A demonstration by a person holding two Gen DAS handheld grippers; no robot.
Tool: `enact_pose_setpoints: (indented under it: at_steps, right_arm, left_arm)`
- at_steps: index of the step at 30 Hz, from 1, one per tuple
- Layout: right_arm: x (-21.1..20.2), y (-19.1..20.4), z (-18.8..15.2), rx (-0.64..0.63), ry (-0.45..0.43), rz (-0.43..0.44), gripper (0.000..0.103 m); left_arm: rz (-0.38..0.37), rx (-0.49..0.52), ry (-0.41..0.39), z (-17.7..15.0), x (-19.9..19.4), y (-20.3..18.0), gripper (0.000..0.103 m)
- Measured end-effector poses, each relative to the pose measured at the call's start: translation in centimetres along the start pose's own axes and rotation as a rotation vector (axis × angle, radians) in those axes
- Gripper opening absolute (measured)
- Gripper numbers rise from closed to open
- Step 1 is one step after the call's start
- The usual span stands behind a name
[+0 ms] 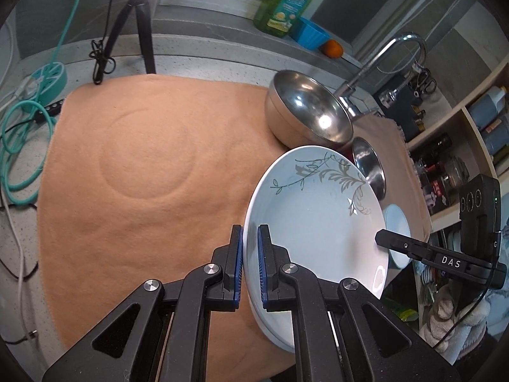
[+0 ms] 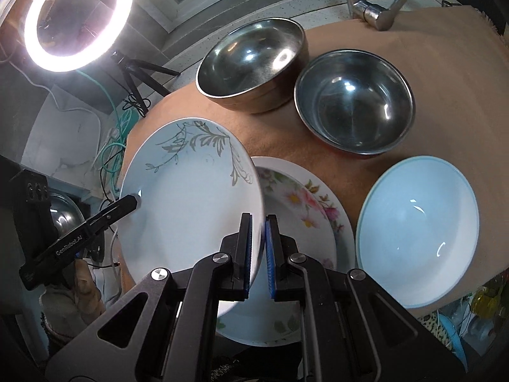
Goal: Organize plates and bowls
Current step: 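Lift the branch-pattern plate and carry it over the pink-floral plate stack, then lower the branch-pattern plate onto the stack and open the right gripper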
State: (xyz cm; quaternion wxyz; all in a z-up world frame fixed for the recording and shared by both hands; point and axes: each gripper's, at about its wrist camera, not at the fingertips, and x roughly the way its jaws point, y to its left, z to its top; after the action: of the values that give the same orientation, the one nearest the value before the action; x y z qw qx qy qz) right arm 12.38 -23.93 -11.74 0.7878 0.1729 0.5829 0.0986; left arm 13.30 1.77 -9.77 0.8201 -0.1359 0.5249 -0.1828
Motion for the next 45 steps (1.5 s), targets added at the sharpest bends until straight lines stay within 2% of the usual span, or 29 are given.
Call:
enact_pose_setpoints:
  at_steps: [19, 45]
  right_arm:
    - [-0.4, -3.5, -3.8, 0.072, 0.028, -0.018, 0.008]
    - [0.0, -4.2, -4.3, 0.089, 0.044, -0.039, 0.009]
  left_arm:
    - [0.0, 0.055, 0.069, -1.6, 2.0, -2.2, 0.007]
    - [0.026, 0.099, 0.105, -1.7, 3.3, -3.3, 0.007]
